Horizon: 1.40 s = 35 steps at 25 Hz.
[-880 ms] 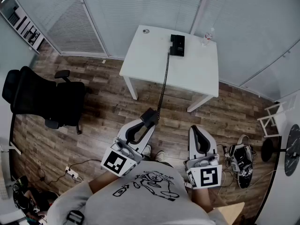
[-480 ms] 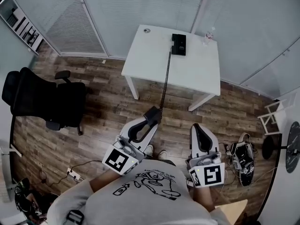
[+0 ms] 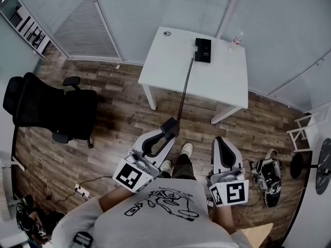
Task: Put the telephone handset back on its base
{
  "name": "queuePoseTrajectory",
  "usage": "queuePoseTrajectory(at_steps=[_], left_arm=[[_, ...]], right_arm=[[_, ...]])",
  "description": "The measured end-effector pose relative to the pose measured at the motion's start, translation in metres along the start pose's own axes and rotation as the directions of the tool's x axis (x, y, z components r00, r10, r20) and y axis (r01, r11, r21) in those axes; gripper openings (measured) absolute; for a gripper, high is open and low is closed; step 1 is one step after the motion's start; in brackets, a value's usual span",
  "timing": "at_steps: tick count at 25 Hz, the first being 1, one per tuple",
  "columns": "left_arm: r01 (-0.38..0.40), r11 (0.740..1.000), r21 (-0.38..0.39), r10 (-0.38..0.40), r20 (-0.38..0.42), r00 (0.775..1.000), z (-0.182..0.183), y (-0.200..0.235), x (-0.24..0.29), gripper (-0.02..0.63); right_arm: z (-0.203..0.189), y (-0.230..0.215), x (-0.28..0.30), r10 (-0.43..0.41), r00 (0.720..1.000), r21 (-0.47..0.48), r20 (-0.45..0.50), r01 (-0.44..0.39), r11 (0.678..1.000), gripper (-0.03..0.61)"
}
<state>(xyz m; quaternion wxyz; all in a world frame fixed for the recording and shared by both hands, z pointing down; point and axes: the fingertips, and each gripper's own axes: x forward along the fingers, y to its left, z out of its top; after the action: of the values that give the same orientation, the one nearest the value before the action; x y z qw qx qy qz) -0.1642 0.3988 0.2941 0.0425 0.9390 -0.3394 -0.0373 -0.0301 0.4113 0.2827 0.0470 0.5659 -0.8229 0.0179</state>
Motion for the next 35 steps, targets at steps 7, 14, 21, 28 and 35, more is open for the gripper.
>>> queuePoseTrajectory(at_steps=[7,14,21,28,35], left_arm=[[-0.002,1.0,-0.01,0.002,-0.016,1.0,-0.004,0.008,0.039,0.074],[0.003,1.0,-0.026,-0.004,-0.039,0.999,-0.013,0.017,0.112,0.074],[-0.005,1.0,-0.022,0.004,-0.06,0.998,-0.015,0.017,0.184,0.074],[-0.014,1.0,-0.009,0.013,-0.069,0.998,-0.016,0.014,0.238,0.074],[-0.044,0.999,-0.009,0.044,-0.075,0.996,-0.022,0.021,0.262,0.074]], right_arm=[[-0.003,-0.036,0.021,0.01,1.0,0.027,0.012,-0.01,1.0,0.009],[-0.006,-0.099,0.05,0.014,1.0,0.048,0.02,-0.015,0.999,0.009],[-0.006,-0.175,0.068,0.009,1.0,0.065,0.025,-0.011,0.998,0.009],[-0.006,-0.229,0.083,0.017,0.999,0.092,0.039,-0.021,0.996,0.009],[-0.007,-0.256,0.095,0.037,0.999,0.087,0.037,-0.041,0.995,0.009]])
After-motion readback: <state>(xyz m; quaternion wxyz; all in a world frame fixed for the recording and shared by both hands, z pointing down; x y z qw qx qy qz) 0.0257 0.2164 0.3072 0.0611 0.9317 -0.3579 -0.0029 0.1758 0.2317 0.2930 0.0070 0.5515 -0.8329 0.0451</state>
